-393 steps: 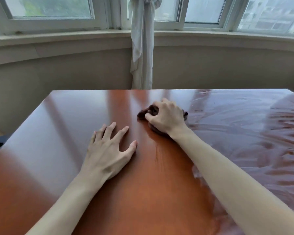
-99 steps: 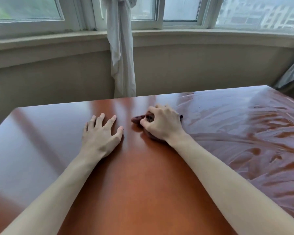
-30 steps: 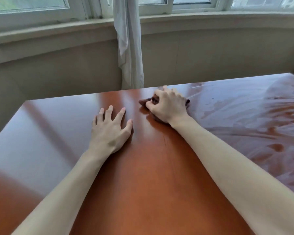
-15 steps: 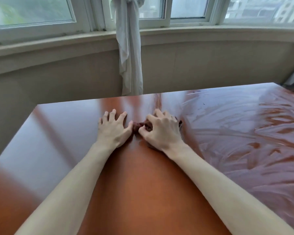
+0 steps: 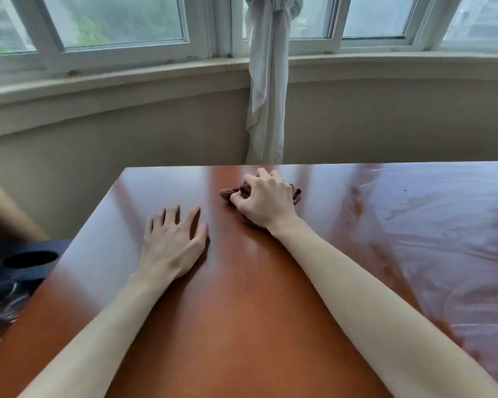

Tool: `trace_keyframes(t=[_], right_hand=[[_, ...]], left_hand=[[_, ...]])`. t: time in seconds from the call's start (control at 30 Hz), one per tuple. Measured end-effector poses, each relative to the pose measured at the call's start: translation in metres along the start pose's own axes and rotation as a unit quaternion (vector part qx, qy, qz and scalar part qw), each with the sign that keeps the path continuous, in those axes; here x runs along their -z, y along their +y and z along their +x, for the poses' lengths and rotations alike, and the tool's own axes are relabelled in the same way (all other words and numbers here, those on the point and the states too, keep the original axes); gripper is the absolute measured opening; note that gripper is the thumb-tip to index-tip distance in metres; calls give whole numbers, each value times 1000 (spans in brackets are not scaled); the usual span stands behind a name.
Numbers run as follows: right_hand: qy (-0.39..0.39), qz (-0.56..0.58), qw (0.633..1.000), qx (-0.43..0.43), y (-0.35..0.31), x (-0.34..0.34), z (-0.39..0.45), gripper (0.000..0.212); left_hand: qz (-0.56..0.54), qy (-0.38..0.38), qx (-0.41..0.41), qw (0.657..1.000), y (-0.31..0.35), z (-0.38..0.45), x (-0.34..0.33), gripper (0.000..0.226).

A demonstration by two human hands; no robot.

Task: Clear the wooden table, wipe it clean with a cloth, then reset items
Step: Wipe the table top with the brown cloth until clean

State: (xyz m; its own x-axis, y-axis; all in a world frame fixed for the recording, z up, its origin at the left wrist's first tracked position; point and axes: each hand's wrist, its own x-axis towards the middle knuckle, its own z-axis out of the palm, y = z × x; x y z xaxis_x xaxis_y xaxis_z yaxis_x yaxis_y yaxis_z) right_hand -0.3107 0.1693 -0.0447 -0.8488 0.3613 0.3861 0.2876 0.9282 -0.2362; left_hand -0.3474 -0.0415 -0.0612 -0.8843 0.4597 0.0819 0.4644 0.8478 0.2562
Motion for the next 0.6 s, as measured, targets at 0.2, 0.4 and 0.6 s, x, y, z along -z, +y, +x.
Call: trace_keyframes(t=[0.2, 0.4, 0.6], right_hand=[[8, -2, 998, -66, 37, -39, 120, 44], [9, 2, 999, -48, 20, -19, 63, 38], [22, 43, 998, 45, -34, 40, -119, 33]], left_hand=[[14, 5, 8, 1000, 1, 1, -6, 61], [2, -6, 9, 1000, 4, -2, -1, 60], [10, -23, -2, 1000, 2, -4, 1, 60]])
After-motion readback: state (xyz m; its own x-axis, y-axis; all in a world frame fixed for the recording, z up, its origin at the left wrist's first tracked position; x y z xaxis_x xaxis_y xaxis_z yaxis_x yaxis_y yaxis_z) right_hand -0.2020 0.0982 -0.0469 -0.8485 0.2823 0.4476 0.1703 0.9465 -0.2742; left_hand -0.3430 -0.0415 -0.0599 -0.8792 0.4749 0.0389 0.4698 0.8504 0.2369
